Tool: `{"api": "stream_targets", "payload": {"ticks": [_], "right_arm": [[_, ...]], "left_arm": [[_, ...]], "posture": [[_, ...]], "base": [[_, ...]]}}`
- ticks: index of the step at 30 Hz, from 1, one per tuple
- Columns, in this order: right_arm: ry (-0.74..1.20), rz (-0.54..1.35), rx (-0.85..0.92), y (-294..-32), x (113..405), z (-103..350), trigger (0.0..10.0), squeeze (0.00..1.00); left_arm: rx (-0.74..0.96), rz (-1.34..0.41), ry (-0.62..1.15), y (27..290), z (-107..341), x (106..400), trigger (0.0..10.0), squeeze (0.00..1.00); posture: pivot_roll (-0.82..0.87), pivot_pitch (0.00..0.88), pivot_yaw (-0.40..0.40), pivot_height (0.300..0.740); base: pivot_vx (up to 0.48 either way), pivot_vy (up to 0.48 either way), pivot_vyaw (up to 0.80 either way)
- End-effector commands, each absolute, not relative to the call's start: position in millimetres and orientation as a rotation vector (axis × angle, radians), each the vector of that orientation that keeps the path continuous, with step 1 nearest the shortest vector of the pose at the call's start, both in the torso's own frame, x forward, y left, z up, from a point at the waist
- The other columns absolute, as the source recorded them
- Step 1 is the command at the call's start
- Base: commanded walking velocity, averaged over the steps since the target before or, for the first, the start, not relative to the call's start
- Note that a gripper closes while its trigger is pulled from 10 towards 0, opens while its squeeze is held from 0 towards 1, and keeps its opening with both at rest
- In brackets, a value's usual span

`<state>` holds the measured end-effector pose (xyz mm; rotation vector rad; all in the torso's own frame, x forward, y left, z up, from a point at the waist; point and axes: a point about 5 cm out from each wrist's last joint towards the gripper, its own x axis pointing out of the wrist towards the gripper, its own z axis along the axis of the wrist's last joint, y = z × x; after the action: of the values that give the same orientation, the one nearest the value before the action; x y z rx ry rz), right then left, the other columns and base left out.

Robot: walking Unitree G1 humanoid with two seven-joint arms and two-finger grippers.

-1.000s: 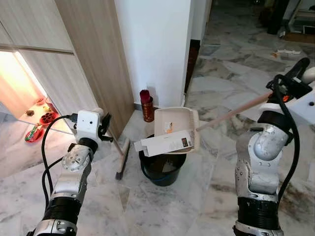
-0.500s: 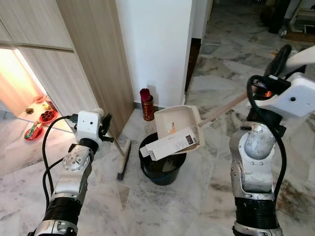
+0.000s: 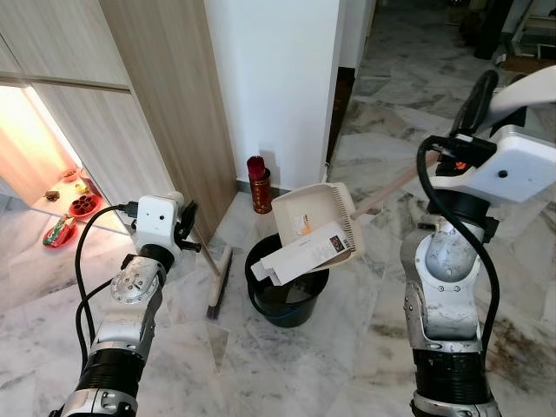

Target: Sweep floor

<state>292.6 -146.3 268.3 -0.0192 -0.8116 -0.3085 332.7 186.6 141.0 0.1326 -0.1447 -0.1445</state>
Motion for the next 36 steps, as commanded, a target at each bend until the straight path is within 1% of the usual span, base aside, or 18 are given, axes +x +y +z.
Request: {"api": "stream_targets", "payload": {"ticks": [1, 6, 13, 25, 36], "right_arm": [[-0.997, -0.265, -0.004, -136.7, 276.8, 298.7, 10.0, 0.00], [-1.026, -0.207, -0.050, -128.4, 274.1, 300.8, 10.0, 0.00], [-1.044, -0.165, -0.053, -123.0, 271.9, 301.2, 10.0, 0.00], [-1.102, 0.017, -0.127, -98.6, 264.4, 303.1, 10.0, 0.00], [-1.108, 0.053, -0.170, -94.5, 264.0, 301.3, 10.0, 0.00]], "left_arm": [[0.142, -0.152, -0.228, 185.3, 155.3, 331.3, 10.0, 0.00], [0.139, -0.155, -0.229, 184.4, 155.0, 331.1, 10.0, 0.00], [0.137, -0.157, -0.231, 183.9, 155.0, 330.8, 10.0, 0.00], [0.134, -0.167, -0.234, 182.3, 155.5, 331.2, 10.0, 0.00], [0.133, -0.167, -0.232, 182.9, 155.2, 331.1, 10.0, 0.00]], "posture": [[0.09, 0.062, 0.040, 0.740], [0.09, 0.061, 0.038, 0.740], [0.09, 0.060, 0.038, 0.740], [0.09, 0.068, 0.037, 0.740], [0.09, 0.073, 0.038, 0.740]], "base": [[0.000, 0.000, 0.00], [0.000, 0.000, 0.00], [0.000, 0.000, 0.00], [0.000, 0.000, 0.00], [0.000, 0.000, 0.00]]}}
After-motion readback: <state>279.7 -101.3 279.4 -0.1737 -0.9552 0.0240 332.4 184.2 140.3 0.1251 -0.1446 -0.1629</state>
